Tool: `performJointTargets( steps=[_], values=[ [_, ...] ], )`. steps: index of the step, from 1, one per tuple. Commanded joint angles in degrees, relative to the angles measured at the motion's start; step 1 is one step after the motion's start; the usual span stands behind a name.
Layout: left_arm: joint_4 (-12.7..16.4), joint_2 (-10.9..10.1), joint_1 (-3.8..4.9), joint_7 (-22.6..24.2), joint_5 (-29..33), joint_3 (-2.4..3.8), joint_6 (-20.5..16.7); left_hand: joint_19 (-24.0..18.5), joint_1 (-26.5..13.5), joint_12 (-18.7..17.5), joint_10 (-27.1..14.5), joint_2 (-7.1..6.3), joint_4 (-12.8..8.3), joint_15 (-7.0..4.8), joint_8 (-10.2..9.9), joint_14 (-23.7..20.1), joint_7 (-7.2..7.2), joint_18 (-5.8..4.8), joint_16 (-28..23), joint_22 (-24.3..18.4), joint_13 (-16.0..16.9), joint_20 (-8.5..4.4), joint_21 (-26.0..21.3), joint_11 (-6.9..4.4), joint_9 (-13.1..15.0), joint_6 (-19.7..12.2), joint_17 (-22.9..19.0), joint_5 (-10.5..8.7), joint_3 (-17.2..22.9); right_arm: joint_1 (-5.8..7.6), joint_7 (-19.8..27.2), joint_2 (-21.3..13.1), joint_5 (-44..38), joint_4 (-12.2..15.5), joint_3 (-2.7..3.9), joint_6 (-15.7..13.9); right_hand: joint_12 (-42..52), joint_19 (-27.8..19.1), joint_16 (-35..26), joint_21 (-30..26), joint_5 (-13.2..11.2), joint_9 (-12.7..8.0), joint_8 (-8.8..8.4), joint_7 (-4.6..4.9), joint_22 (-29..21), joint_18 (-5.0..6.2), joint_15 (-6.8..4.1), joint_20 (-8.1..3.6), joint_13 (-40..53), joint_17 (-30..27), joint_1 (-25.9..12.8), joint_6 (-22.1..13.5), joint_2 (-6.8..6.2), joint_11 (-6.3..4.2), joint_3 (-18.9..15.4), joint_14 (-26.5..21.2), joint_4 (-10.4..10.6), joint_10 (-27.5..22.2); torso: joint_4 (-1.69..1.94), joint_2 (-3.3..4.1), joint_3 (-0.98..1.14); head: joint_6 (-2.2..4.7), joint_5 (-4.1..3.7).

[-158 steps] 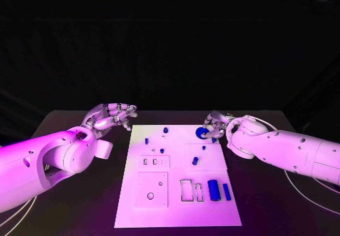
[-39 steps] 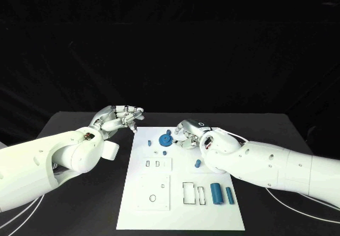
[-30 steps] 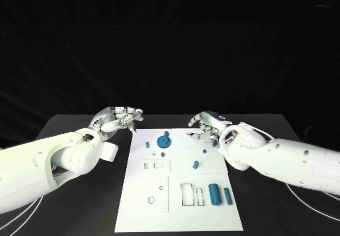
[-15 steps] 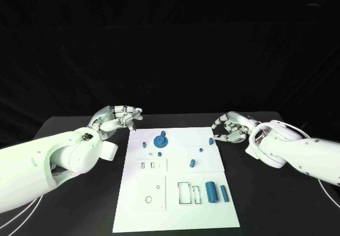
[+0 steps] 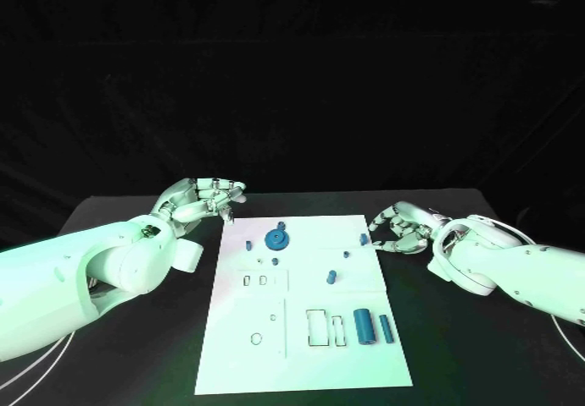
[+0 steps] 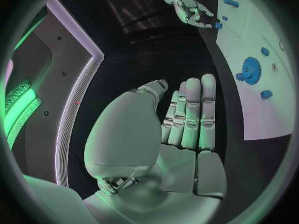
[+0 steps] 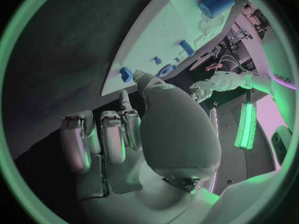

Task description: Assemble the parts on the task board

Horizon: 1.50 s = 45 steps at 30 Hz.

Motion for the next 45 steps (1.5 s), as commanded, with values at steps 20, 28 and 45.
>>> performJointTargets(
  steps=[20,28,45],
  values=[
    [0.0,0.1,0.07,0.2,-0.1,0.05,1.4,-0.5,0.3,0.2,-0.3,-0.14,0.1,-0.17,0.2,-0.4,-0.06,0.88,-0.2,0.1,0.0,0.12,0.4,0.00,0.1,-0.3,-0.1,-0.13,0.3,-1.65,-3.7,3.9,-0.1,-3.7,0.01,-0.8,-0.2,5.9,0.2,0.3,0.2,-0.1,-0.43,0.36,15.1,-0.39,0.13,0.10,9.9,15.1,0.0,-0.2,0.19,0.12,-0.3,6.1,0.1,0.8,0.02,-0.14,-0.08,-0.74,0.07],
    [-0.1,0.1,0.07,0.2,-0.1,0.05,1.5,-0.5,0.2,0.2,-0.3,-0.24,0.0,-0.16,0.2,-0.4,-0.05,0.88,-0.2,0.1,0.0,0.12,0.4,0.02,0.1,-0.3,-0.1,-0.16,0.5,-1.91,-3.9,5.1,0.3,-4.6,0.00,-0.8,0.0,5.9,0.2,0.3,0.4,-0.1,-0.38,0.40,15.1,-0.39,0.19,0.16,10.1,15.1,0.1,0.0,0.59,0.17,-0.1,6.1,0.3,1.0,0.08,-0.16,-0.10,-0.95,0.19],
    [-0.1,0.0,0.07,0.1,-0.1,0.05,1.5,-0.5,0.2,0.2,-0.3,-0.24,0.0,-0.16,0.2,-0.4,-0.05,0.88,-0.2,0.1,0.0,0.12,0.4,0.02,0.1,-0.3,-0.1,-0.16,0.5,-1.97,-3.6,6.0,0.5,-5.2,0.00,-0.9,0.9,5.9,0.2,0.3,0.0,0.2,0.60,-0.22,15.1,-0.39,-0.49,-0.23,10.9,15.1,0.9,2.2,1.90,-0.26,1.2,6.1,0.2,1.8,0.04,-0.19,-0.10,-0.93,0.20]
  ],
)
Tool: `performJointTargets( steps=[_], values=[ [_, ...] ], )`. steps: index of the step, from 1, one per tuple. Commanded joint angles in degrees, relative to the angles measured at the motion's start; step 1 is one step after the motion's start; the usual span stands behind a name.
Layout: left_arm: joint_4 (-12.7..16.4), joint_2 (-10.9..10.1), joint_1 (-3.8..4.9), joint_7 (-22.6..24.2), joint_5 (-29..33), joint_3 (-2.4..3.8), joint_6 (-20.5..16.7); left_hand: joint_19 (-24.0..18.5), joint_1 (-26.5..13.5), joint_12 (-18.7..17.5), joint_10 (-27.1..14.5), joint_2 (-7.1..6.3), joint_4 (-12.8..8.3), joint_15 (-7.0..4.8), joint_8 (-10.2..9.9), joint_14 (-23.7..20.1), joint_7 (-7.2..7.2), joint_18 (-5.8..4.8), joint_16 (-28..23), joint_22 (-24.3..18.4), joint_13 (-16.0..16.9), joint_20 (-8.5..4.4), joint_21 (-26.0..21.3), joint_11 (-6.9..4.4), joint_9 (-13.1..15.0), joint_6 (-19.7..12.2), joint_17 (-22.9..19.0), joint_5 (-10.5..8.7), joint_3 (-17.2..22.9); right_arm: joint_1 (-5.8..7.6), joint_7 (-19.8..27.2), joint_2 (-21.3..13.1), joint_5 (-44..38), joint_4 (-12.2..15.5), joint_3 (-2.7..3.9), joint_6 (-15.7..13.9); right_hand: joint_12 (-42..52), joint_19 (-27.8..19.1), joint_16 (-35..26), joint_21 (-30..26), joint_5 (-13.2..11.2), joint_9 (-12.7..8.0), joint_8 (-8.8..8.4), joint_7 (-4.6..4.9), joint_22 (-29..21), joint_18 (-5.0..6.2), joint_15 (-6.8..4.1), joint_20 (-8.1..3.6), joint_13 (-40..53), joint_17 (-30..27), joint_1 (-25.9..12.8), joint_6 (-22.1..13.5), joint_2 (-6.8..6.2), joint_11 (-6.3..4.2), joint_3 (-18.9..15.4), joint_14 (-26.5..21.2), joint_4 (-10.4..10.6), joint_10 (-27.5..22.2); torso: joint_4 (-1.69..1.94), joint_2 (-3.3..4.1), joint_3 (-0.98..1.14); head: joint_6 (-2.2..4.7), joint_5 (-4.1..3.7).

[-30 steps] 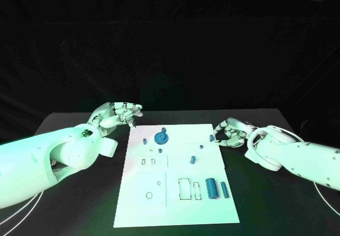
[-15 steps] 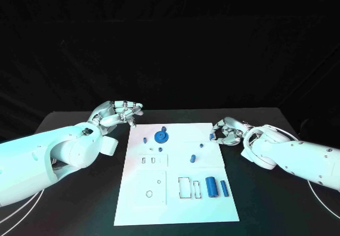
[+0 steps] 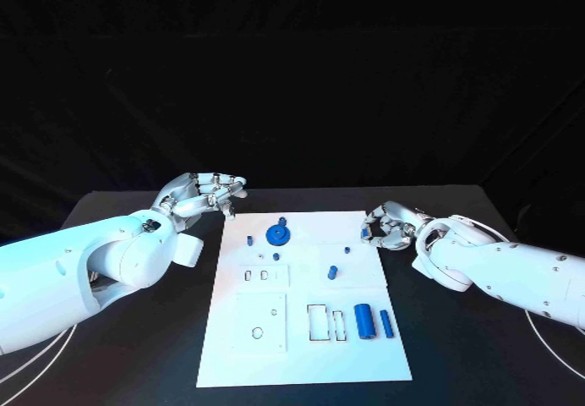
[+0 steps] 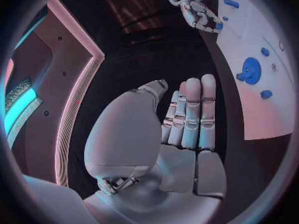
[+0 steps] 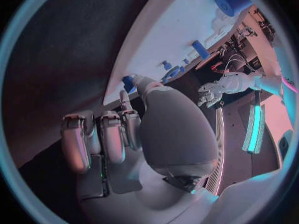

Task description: Assemble the parts on the task board

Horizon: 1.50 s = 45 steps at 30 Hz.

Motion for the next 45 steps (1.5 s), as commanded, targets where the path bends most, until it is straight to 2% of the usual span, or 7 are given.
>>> performJointTargets(
  steps=[1,14,22,28,34,39,45],
  values=[
    [0.1,0.0,0.07,0.2,-0.1,0.05,1.0,-0.3,0.2,0.2,-0.3,-0.26,0.0,-0.16,0.2,-0.4,-0.05,0.88,-0.2,0.1,0.0,-0.09,0.2,0.01,0.1,-0.3,0.0,-0.16,0.5,-0.13,0.0,0.1,-0.1,-0.1,-0.06,0.6,0.3,5.9,0.2,0.3,-0.4,0.1,0.42,-0.06,15.1,-0.39,-0.57,-0.30,10.9,15.0,0.3,0.9,0.63,-0.32,0.7,6.1,-0.2,1.9,-0.01,-0.02,-0.01,0.02,-0.03],
    [0.1,0.0,0.07,0.2,-0.1,0.05,1.0,-0.3,0.2,0.2,-0.3,-0.26,0.0,-0.16,0.2,-0.4,-0.05,0.88,-0.2,0.1,0.0,-0.09,0.2,0.01,0.1,-0.3,0.0,-0.16,0.5,-0.17,0.3,0.6,-0.2,-0.3,-0.07,-0.1,1.2,5.9,0.2,0.3,-0.9,0.9,2.53,-1.48,15.1,-0.39,-1.93,-1.53,11.6,15.0,0.8,4.2,1.78,-1.51,2.7,6.1,-1.0,2.7,-0.04,0.01,0.05,-0.03,0.01],
    [0.1,0.0,0.08,0.1,-0.1,0.05,1.1,-0.3,0.1,0.3,-0.3,-0.33,0.0,-0.14,0.2,-0.4,-0.03,0.88,-0.2,0.1,0.0,-0.07,0.3,0.03,0.1,-0.3,-0.1,-0.18,0.7,-0.24,0.8,0.7,0.2,0.2,-0.06,-4.1,2.2,5.9,0.2,0.3,0.1,1.6,4.28,-2.71,15.1,-0.39,-3.16,-2.72,12.5,15.0,-1.0,5.6,1.93,-2.59,2.8,6.1,-0.5,3.6,-0.01,0.01,0.07,-0.09,0.01],
    [0.1,0.0,0.08,0.1,-0.1,0.05,1.1,-0.3,0.1,0.3,-0.3,-0.33,0.0,-0.14,0.2,-0.4,-0.03,0.88,-0.2,0.1,0.0,-0.07,0.3,0.03,0.1,-0.3,-0.1,-0.18,0.7,-0.24,-0.2,0.6,-0.2,0.9,-0.04,-6.9,2.3,5.9,0.2,0.3,1.0,1.8,4.73,-2.97,15.1,-0.39,-3.36,-2.96,12.6,15.0,-1.2,5.8,2.35,-2.86,3.2,6.1,-0.5,3.7,0.05,-0.05,0.07,-0.13,0.08],
    [-0.1,0.1,0.08,0.1,-0.1,0.05,1.0,-0.4,0.0,0.3,-0.3,-0.36,0.0,-0.13,0.2,-0.4,-0.01,0.87,-0.2,0.1,0.0,-0.07,0.3,0.05,0.1,-0.4,-0.1,-0.20,0.8,0.28,-2.9,-0.1,-0.6,4.2,0.23,-8.6,2.3,5.9,0.2,0.3,1.5,2.1,5.17,-3.11,15.1,-0.39,-3.39,-3.07,12.6,15.0,-1.3,5.9,2.92,-3.04,3.6,6.1,-0.5,3.7,-0.09,-0.18,-0.02,-0.10,0.21],
    [-0.1,0.1,0.08,0.0,-0.1,0.04,1.0,-0.4,0.0,0.3,-0.3,-0.36,0.0,-0.13,0.2,-0.4,-0.01,0.87,-0.2,0.1,0.0,-0.07,0.3,0.05,0.1,-0.4,-0.1,-0.20,0.8,1.38,-7.6,-0.4,-2.1,9.3,0.34,-9.8,2.2,5.9,0.2,0.3,1.7,2.2,5.47,-3.20,15.1,-0.39,-3.37,-3.09,12.5,15.0,-1.3,6.0,3.34,-3.16,3.9,6.1,-0.6,3.7,-0.11,-0.20,-0.05,-0.03,0.16],
    [-0.2,0.2,0.08,-0.1,-0.1,0.04,1.0,-0.4,0.0,0.3,-0.3,-0.39,0.0,-0.12,0.2,-0.4,0.01,0.87,-0.2,0.1,0.0,-0.06,0.3,0.06,0.1,-0.4,-0.1,-0.20,0.8,1.71,-12.2,0.9,-3.3,14.9,0.33,-10.5,2.1,5.9,0.2,0.3,1.3,2.3,5.63,-3.18,15.1,-0.39,-3.33,-3.08,12.5,15.0,-1.7,5.8,3.51,-3.16,3.9,6.1,-0.5,3.6,-0.10,-0.29,-0.11,-0.10,0.37]
  ],
)
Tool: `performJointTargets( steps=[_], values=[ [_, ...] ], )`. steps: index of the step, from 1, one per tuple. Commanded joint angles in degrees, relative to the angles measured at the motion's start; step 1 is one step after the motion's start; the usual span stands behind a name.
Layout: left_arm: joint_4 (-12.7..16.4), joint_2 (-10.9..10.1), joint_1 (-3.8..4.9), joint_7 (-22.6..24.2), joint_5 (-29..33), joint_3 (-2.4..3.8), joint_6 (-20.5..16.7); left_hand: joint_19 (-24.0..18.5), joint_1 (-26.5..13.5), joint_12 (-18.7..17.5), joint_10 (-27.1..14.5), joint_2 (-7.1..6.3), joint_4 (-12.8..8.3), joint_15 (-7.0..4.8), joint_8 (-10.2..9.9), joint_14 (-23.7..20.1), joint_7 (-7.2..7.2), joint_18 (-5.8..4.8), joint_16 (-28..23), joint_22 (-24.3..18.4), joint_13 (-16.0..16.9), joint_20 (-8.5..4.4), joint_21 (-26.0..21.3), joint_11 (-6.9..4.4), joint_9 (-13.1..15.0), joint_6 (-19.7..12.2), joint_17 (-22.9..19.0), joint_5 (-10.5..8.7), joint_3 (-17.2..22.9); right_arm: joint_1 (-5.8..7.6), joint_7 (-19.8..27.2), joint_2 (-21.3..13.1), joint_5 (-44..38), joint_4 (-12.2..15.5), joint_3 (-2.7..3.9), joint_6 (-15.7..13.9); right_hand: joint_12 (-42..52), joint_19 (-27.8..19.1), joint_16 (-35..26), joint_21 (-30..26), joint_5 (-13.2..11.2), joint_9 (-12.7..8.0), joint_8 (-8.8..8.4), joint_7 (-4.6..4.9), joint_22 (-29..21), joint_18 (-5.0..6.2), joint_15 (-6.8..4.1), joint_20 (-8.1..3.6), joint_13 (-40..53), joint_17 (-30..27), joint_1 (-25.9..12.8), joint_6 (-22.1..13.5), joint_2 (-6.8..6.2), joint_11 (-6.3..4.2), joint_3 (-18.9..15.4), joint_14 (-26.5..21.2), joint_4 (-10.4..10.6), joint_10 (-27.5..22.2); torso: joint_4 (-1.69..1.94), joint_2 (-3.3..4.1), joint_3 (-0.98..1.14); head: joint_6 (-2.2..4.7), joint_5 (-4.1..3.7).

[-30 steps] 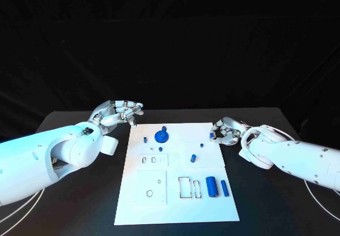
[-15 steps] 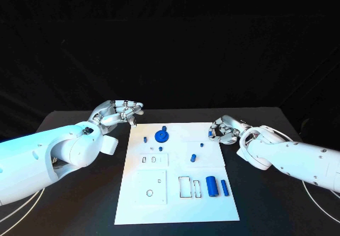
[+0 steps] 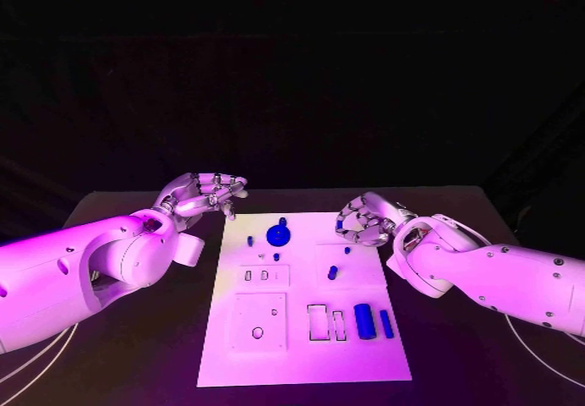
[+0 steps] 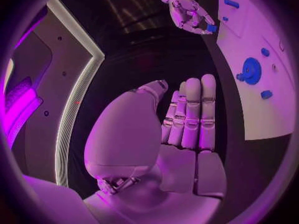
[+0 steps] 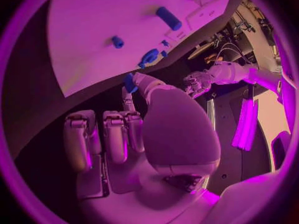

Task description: Assemble the parts on the task board

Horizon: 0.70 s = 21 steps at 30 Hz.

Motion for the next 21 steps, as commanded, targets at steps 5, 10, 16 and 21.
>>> performJointTargets(
  steps=[5,10,16,21],
  values=[
    [0.0,0.3,0.08,0.1,-0.1,0.04,0.9,-0.4,0.0,0.3,-0.3,-0.39,0.0,-0.12,0.2,-0.4,0.01,0.87,-0.2,0.0,0.0,-0.06,0.3,0.06,0.1,-0.4,-0.1,-0.20,0.4,-0.22,-7.3,2.7,-3.6,4.7,-0.27,-1.4,-0.2,6.0,0.2,0.3,0.3,1.1,0.68,-0.55,15.1,-0.39,-0.24,-0.46,12.3,15.1,0.3,0.6,0.92,-0.45,0.5,6.0,0.0,3.6,0.11,-0.06,-0.04,-0.10,0.87],
    [-0.2,0.5,0.08,0.0,0.0,0.04,0.9,-0.4,-0.1,0.3,-0.3,-0.43,0.0,-0.11,0.1,-0.4,0.03,0.87,-0.2,0.1,0.0,-0.05,0.3,0.08,0.1,-0.4,-0.1,-0.21,0.4,-0.98,-8.9,5.2,-5.1,5.7,-0.53,-1.0,-0.2,6.0,0.2,0.3,0.4,1.1,0.73,-0.54,15.1,-0.39,-0.22,-0.44,12.3,15.1,0.3,0.5,0.93,-0.46,0.6,6.0,-0.1,3.7,-0.03,-0.06,-0.04,-0.13,1.13],
    [-0.4,0.9,0.08,-0.1,0.0,0.04,1.0,-0.4,-0.1,0.3,-0.3,-0.43,0.0,-0.11,0.1,-0.4,0.03,0.87,-0.2,0.1,0.0,-0.05,0.3,0.08,0.1,-0.4,-0.1,-0.21,0.4,-2.26,-10.9,8.2,-6.8,5.6,-0.66,-0.4,-0.3,6.0,0.2,0.3,0.5,1.2,0.81,-0.55,15.1,-0.39,-0.17,-0.42,12.3,15.1,0.4,0.5,0.84,-0.47,0.6,6.0,-0.3,3.6,0.01,-0.02,0.04,-0.28,1.63],
    [-0.4,1.2,0.08,-0.2,0.0,0.03,1.0,-0.4,-0.2,0.3,-0.3,-0.48,0.1,-0.09,0.1,-0.4,0.05,0.86,-0.2,0.1,0.0,-0.04,0.4,0.10,0.1,-0.5,-0.1,-0.23,0.5,-3.04,-12.6,11.0,-7.9,4.4,-0.76,0.1,-0.3,6.0,0.2,0.3,0.5,1.2,0.88,-0.54,15.1,-0.39,-0.13,-0.40,12.2,15.1,0.4,0.5,0.82,-0.49,0.7,6.0,-0.3,3.5,-0.01,-0.02,-0.05,-0.78,1.65]
  ],
)
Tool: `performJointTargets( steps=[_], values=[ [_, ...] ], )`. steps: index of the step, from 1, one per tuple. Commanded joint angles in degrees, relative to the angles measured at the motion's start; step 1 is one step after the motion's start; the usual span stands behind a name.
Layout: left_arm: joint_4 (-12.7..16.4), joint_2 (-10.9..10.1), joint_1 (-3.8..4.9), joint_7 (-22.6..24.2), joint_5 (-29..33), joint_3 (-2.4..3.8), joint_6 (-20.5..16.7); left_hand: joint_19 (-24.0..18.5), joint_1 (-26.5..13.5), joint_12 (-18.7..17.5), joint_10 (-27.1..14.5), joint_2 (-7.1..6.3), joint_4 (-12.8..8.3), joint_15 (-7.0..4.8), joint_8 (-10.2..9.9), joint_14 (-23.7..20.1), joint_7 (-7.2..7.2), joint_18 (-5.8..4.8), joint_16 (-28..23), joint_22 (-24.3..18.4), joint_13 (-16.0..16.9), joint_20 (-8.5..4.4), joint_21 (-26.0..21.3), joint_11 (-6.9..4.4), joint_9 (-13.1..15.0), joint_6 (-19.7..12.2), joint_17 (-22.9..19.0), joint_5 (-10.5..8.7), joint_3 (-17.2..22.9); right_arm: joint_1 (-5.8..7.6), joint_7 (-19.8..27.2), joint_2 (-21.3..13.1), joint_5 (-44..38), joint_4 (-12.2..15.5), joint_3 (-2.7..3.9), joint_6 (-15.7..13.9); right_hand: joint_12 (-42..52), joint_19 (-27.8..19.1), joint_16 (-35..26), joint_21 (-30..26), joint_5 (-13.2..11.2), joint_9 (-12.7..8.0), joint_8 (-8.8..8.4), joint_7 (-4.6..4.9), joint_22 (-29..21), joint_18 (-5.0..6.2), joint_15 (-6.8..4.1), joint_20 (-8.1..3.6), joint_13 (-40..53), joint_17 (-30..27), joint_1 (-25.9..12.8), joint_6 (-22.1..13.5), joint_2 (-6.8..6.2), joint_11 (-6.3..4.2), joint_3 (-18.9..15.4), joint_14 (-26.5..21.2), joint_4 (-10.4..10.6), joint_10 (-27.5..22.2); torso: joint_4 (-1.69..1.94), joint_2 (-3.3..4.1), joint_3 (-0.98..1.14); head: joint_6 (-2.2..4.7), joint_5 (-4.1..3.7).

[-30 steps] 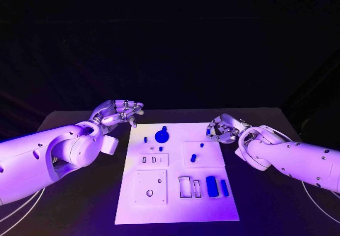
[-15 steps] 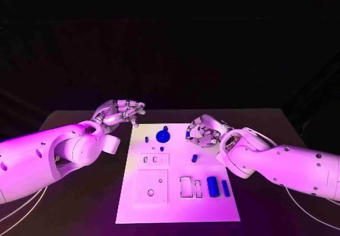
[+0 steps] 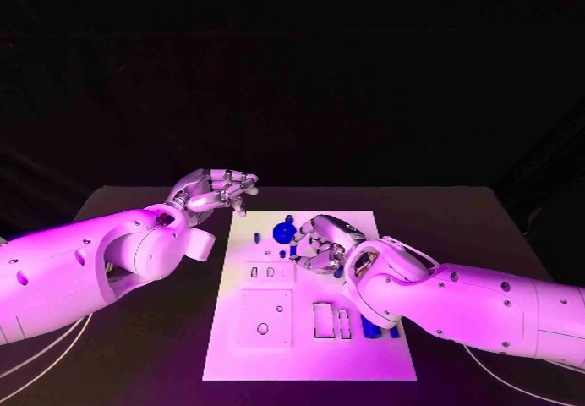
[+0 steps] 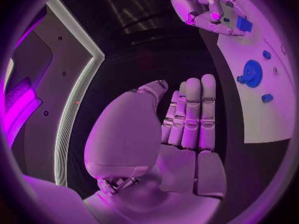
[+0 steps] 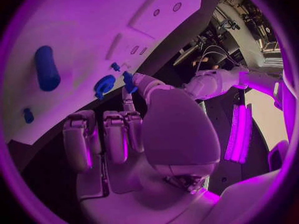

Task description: Assemble the parts on the task board

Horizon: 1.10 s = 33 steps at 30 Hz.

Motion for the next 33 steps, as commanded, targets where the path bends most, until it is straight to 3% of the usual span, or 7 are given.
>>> performJointTargets(
  steps=[1,14,21,33],
  values=[
    [0.1,0.2,0.08,0.0,0.0,0.05,1.0,-0.4,-0.2,0.3,-0.3,-0.48,-0.1,-0.09,0.1,-0.4,0.04,0.87,-0.2,0.1,0.0,-0.04,0.4,0.10,0.1,-0.5,-0.1,-0.23,0.3,-0.32,-3.0,1.2,-2.9,-0.7,-0.07,1.0,-0.4,6.0,0.2,0.3,0.2,1.3,0.88,-0.32,15.1,-0.39,-0.13,-0.40,12.2,15.1,0.0,0.7,0.44,-0.49,0.3,6.0,-0.3,3.5,-0.04,0.05,-0.05,-0.47,0.12],
    [0.3,0.3,0.09,-0.1,0.0,0.05,1.0,-0.4,-0.3,0.3,-0.4,-0.50,-0.1,-0.08,0.1,-0.4,0.05,0.87,-0.2,0.1,0.0,-0.04,0.4,0.11,0.1,-0.5,-0.1,-0.24,0.3,-1.90,-4.8,5.2,-5.2,-3.5,-0.36,2.3,-0.5,6.0,0.2,0.3,0.4,1.3,0.93,-0.11,15.1,-0.39,0.07,-0.27,12.1,15.1,-0.2,0.3,0.28,-0.36,0.3,6.0,-0.4,3.4,0.13,0.16,-0.03,-1.11,0.35],
    [0.3,0.3,0.10,-0.1,0.0,0.05,1.1,-0.4,-0.4,0.3,-0.4,-0.55,0.0,-0.07,0.1,-0.4,0.07,0.86,-0.2,0.1,0.0,-0.02,0.4,0.13,0.1,-0.6,-0.1,-0.25,0.4,-2.15,-5.4,6.0,-5.8,-4.0,-0.40,3.1,-0.5,6.0,0.2,0.3,0.4,1.3,0.97,-0.07,15.1,-0.39,0.12,-0.24,12.2,15.1,-0.3,0.3,0.22,-0.32,0.3,6.0,-0.4,3.4,-0.06,0.07,0.00,-1.45,0.68],
    [0.1,0.4,0.09,-0.2,0.0,0.05,1.2,-0.4,-0.4,0.3,-0.4,-0.55,0.0,-0.07,0.1,-0.4,0.07,0.86,-0.2,0.1,0.0,-0.02,0.4,0.13,0.1,-0.6,-0.1,-0.25,0.4,-2.59,-6.0,6.9,-6.5,-4.6,-0.51,4.7,-0.4,6.0,0.2,0.3,0.4,1.4,1.07,0.01,15.1,-0.39,0.22,-0.14,12.2,15.1,-0.6,0.2,0.04,-0.23,0.2,6.0,-0.3,3.5,-0.03,0.04,-0.01,-1.82,0.76]
  ],
)
